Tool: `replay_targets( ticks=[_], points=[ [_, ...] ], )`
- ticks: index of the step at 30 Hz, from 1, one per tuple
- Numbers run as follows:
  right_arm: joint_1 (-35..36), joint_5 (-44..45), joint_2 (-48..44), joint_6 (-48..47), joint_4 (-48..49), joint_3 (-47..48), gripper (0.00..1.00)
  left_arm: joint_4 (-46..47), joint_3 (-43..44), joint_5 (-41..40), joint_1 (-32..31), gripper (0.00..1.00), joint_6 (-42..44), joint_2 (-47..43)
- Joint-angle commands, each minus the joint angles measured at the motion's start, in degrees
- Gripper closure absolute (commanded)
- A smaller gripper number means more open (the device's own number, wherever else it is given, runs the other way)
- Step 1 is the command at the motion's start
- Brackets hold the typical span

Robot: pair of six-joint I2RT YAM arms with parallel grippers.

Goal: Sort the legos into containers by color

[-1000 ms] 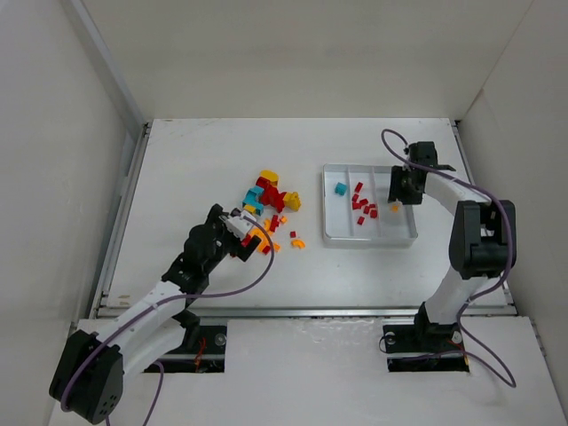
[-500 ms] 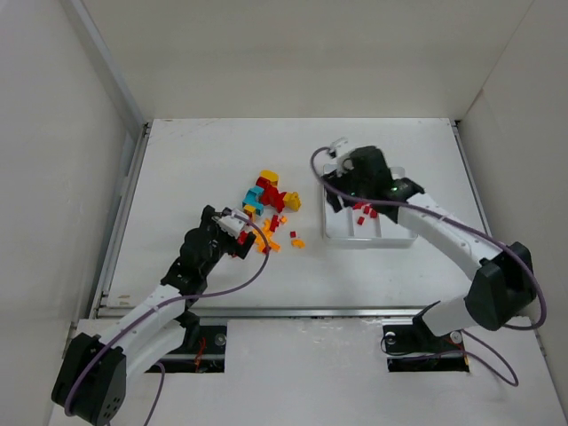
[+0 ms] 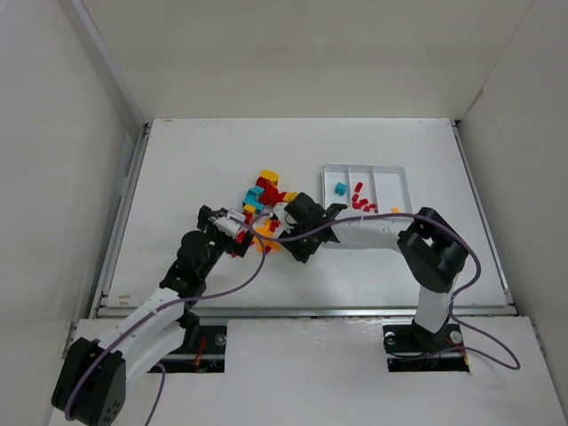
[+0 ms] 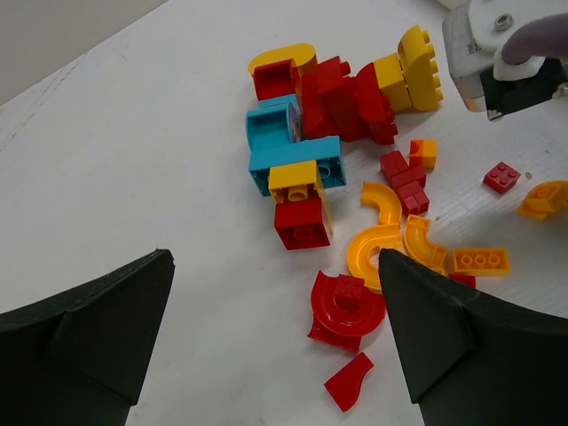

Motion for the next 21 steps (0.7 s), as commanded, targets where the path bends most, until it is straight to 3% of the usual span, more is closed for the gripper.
replay_targets(
  ticks=[1, 14, 17, 18, 21],
  points=[
    [0.4, 3.8, 1.0, 3.8, 2.0, 2.4, 0.41, 3.6, -0.5, -0.7, 0.1, 0.00, -0.5, -1.1],
    [0.4, 10.2, 5.7, 4.4, 2.0, 5.8, 0.42, 4.1, -1.0, -0.7, 0.1, 0.00, 0.1, -2.1],
    [0.4, 8.5, 6.9, 2.3, 1.4, 6.9, 0.51, 4.1, -1.0, -0.7, 0.1, 0.00, 0.1, -2.1],
    [0.4, 7.7, 6.9, 2.3, 1.4, 6.9, 0.60, 4.1, -1.0, -0.7, 0.7, 0.00, 0.1, -2.1],
    [0.4, 6.3, 6.3, 2.3, 1.4, 5.5, 0.72, 4.1, -1.0, -0.7, 0.7, 0.00, 0.1, -2.1]
  ],
)
